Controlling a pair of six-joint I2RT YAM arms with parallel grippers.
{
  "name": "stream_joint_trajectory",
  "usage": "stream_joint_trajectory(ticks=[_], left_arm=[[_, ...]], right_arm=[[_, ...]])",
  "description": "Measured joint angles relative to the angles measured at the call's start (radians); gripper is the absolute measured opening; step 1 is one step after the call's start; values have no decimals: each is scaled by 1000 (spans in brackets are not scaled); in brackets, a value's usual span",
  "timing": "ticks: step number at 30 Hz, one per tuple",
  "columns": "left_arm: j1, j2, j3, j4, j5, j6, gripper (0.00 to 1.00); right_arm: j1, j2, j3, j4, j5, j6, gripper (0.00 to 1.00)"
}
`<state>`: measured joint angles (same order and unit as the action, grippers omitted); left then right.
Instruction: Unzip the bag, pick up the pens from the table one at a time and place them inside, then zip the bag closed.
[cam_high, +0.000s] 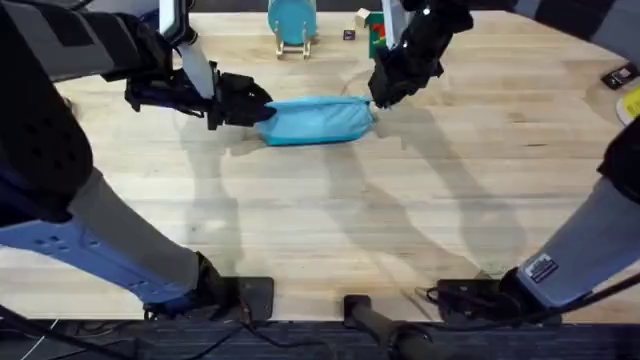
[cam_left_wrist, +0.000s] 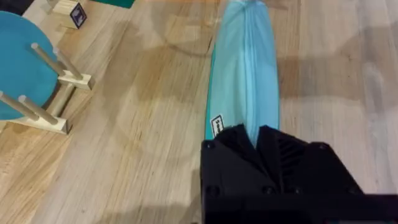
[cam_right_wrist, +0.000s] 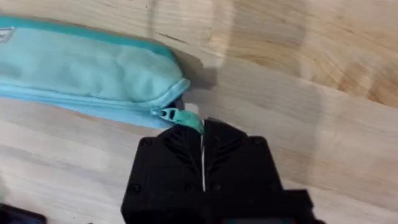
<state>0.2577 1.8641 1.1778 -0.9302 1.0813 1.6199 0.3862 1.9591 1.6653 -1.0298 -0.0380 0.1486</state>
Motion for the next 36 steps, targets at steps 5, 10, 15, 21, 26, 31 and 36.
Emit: stream_joint_trajectory(ticks=[5, 10, 15, 21, 26, 31, 36], left_arm=[[-2, 0, 0, 0, 4, 0, 42], [-18, 0, 0, 0, 19, 0, 42], [-18, 0, 0, 0, 17, 0, 42], [-3, 0, 0, 0, 6, 0, 42], [-3, 0, 0, 0, 6, 0, 42], [-3, 0, 0, 0, 5, 0, 42], [-3, 0, 0, 0, 5, 0, 42]], right_arm=[[-38, 0, -1, -6, -23, 0, 31], [-95, 0, -2, -4, -76, -4, 31], [-193, 0, -4, -23, -128, -39, 31], [-255, 0, -34, -40, -91, -65, 31], [-243, 23, -49, -52, -89, -73, 32], [-237, 39, -55, -53, -89, -75, 31], [-237, 39, -55, -53, -89, -75, 33]])
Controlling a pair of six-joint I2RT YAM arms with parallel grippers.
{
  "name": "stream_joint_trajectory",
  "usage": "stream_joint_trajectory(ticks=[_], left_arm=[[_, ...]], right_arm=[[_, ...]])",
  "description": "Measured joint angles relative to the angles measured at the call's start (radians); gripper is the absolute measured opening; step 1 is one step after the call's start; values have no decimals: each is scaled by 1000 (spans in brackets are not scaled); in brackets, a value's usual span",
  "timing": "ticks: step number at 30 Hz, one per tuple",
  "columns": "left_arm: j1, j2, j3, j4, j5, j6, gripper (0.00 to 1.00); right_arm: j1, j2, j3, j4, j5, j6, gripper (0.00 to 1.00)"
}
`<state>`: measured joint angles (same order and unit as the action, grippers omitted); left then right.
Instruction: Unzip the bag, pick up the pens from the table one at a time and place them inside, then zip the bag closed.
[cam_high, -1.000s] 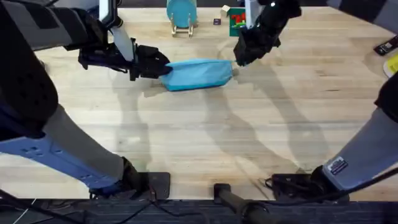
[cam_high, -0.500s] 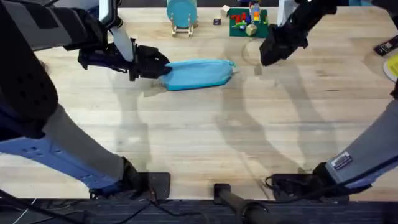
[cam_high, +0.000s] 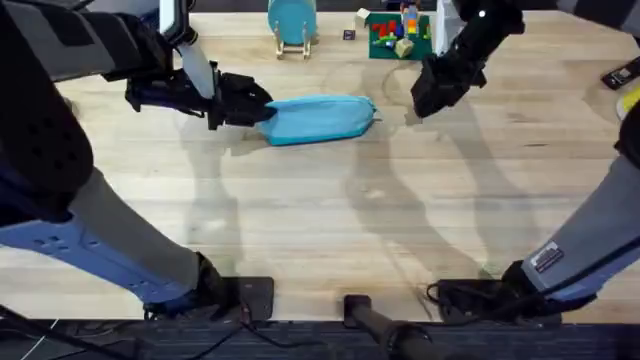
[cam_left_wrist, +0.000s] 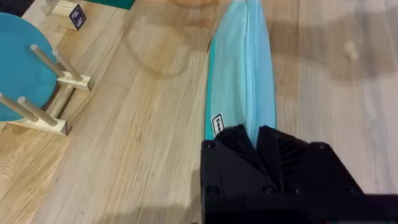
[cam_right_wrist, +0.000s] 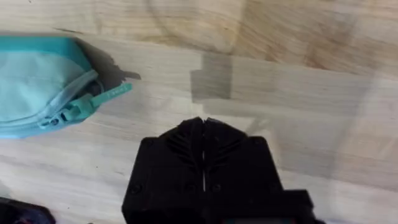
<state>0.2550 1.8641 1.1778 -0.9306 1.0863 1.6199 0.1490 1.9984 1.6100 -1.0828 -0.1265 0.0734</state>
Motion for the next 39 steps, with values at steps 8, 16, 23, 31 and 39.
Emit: stream_joint_trajectory(ticks=[8, 16, 23, 31, 39], left_arm=[[0, 0, 0, 0, -1, 0, 42], [0, 0, 0, 0, -2, 0, 42], [0, 0, 0, 0, -2, 0, 42], [0, 0, 0, -10, -2, 0, 42], [0, 0, 0, -16, -3, 0, 42]], right_arm=[[0, -2, 0, -7, 0, 0, 32], [0, -87, -1, -11, -1, 0, 32], [8, -236, -1, -34, -1, -26, 33], [95, -437, -1, -40, 16, -76, 44], [203, -604, -1, -101, 37, -73, 117]])
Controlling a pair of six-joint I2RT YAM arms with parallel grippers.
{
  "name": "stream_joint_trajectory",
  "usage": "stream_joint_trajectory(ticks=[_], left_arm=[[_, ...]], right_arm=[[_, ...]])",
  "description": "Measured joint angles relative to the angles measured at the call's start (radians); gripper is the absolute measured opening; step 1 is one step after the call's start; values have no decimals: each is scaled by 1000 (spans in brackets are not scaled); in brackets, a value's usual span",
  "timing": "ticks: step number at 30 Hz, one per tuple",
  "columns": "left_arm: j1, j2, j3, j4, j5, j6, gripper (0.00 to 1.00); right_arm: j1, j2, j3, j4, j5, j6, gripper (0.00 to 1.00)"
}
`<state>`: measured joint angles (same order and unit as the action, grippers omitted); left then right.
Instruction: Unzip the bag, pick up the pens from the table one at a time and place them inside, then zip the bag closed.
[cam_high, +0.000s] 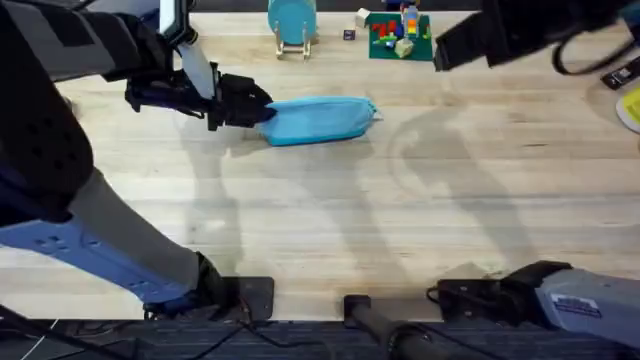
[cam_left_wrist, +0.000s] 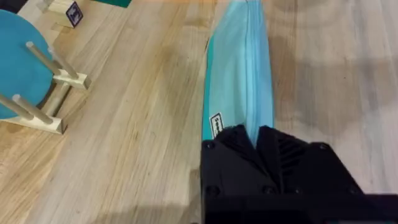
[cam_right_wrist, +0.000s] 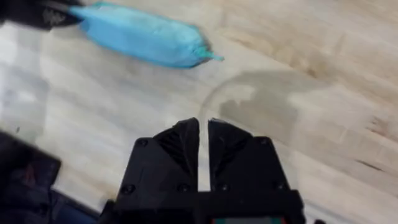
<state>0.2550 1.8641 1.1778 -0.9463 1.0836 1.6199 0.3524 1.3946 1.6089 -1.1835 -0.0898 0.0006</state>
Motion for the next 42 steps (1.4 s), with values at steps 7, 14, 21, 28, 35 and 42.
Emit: stream_joint_trajectory(ticks=[7, 14, 21, 28, 35, 42], left_arm=[[0, 0, 0, 0, 0, 0, 42], [0, 0, 0, -1, 0, 0, 42], [0, 0, 0, -3, 0, 0, 42], [13, 0, 0, -4, -8, -3, 953], [15, 0, 0, -3, -8, -3, 995], [15, 0, 0, 17, -7, -3, 996]], right_arm=[[63, -78, 0, -135, 0, 14, 556], [69, -88, 0, -164, 1, 15, 995], [69, -88, 0, -164, 1, 18, 996], [69, -88, 0, -164, 1, 18, 996], [69, -88, 0, -164, 1, 18, 995], [69, -88, 0, -164, 1, 18, 995]])
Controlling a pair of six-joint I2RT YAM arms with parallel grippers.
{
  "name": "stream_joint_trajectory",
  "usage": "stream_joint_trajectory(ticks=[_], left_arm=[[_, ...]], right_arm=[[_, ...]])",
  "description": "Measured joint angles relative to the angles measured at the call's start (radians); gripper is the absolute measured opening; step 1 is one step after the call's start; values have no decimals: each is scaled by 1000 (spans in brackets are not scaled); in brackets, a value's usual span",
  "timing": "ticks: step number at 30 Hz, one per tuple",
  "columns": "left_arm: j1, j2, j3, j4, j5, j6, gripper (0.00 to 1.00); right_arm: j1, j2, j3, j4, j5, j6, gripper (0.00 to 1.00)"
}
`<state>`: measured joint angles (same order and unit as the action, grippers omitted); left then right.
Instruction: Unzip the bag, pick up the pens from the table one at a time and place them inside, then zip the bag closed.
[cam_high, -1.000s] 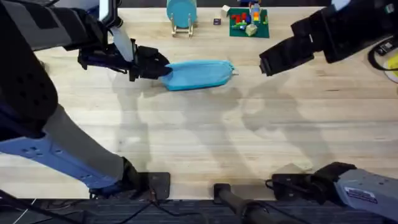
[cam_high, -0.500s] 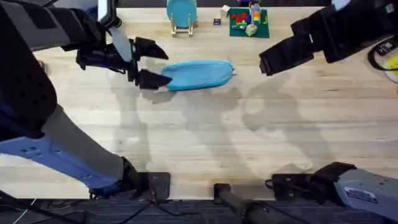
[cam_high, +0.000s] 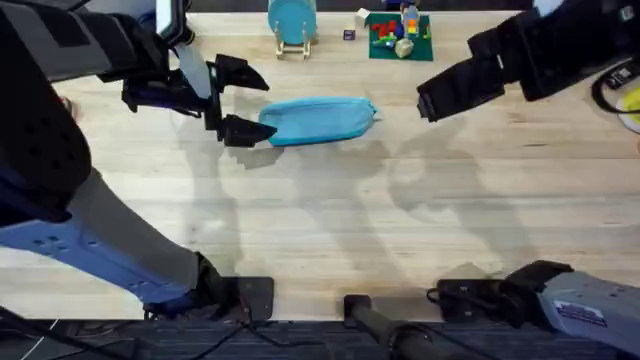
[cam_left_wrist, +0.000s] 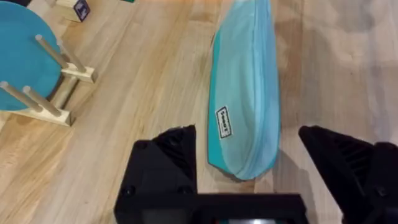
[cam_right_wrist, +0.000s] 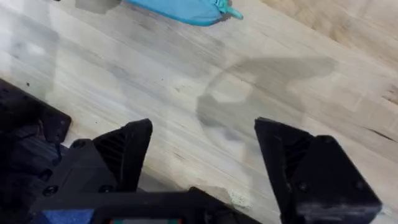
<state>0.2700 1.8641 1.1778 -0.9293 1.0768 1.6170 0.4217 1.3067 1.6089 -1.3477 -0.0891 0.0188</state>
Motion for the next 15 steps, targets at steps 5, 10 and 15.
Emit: stream_joint_trajectory(ticks=[5, 10, 15], left_arm=[[0, 0, 0, -11, 13, 0, 995], [0, -1, 0, -58, 24, 0, 995], [5, -56, 2, -108, 20, 0, 995]], right_arm=[[0, 0, 0, 0, 0, 0, 996], [0, 0, 0, 0, 0, 0, 996], [0, 0, 0, 0, 0, 0, 996]])
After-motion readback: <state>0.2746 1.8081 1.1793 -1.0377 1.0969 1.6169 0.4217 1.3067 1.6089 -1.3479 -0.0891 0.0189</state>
